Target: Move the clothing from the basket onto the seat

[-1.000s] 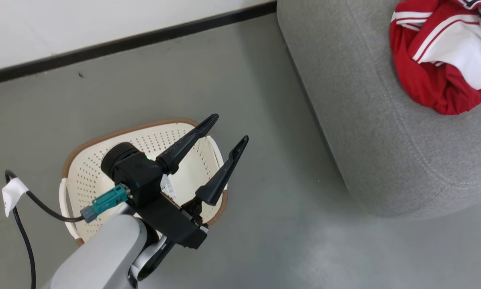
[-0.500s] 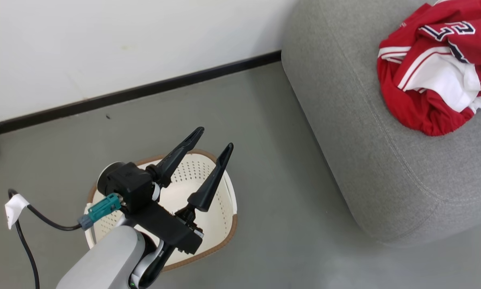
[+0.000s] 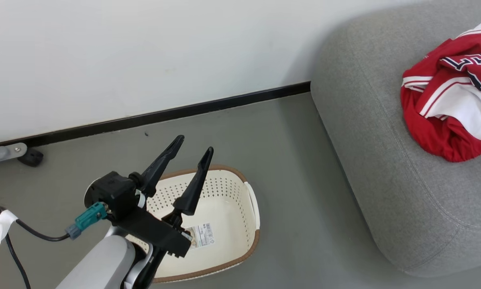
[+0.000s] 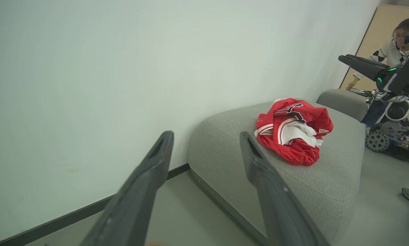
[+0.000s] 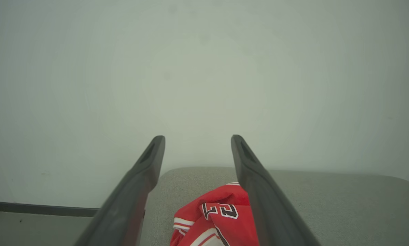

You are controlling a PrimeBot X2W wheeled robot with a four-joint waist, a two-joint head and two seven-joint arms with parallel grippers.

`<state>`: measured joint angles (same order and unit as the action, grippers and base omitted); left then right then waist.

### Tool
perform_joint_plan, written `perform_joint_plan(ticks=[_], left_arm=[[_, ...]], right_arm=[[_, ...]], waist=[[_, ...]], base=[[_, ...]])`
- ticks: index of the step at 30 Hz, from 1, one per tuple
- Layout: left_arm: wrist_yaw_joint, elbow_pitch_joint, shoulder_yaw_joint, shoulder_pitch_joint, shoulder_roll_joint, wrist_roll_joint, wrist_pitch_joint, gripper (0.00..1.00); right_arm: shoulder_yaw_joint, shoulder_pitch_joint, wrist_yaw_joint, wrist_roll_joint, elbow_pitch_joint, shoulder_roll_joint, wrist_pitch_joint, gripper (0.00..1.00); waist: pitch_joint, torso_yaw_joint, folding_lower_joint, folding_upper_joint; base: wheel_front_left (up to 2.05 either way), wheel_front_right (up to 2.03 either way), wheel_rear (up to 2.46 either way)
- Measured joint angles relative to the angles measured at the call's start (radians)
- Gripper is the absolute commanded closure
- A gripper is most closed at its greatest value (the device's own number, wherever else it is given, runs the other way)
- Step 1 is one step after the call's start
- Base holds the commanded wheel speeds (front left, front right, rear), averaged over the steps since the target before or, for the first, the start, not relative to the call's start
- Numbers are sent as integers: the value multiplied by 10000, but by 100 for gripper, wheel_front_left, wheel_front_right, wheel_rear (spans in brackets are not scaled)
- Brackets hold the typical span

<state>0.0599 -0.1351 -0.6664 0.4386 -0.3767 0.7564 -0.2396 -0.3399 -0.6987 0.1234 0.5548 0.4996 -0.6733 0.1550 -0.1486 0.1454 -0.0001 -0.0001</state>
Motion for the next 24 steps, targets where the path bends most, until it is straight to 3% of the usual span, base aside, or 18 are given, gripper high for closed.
perform_joint_plan(ticks=[7,16,24], left_arm=[[-174,-104,244,-336,-33,77,-15,0],[-435,-151,593,-844,-119,117,-46,0],[-660,-107,930,-1323,-301,347,-96,0]], right_arm=[[117,1156,-59,-2,-1668,38,571,0],[146,2908,-819,-21,-3624,351,683,0],[90,4032,-1365,-98,-4548,685,773,0]], waist=[[317,-424,0,0],[667,-1031,1,0],[842,-1520,2,1]], base=[[0,0,0],[0,0,0],[0,0,0]])
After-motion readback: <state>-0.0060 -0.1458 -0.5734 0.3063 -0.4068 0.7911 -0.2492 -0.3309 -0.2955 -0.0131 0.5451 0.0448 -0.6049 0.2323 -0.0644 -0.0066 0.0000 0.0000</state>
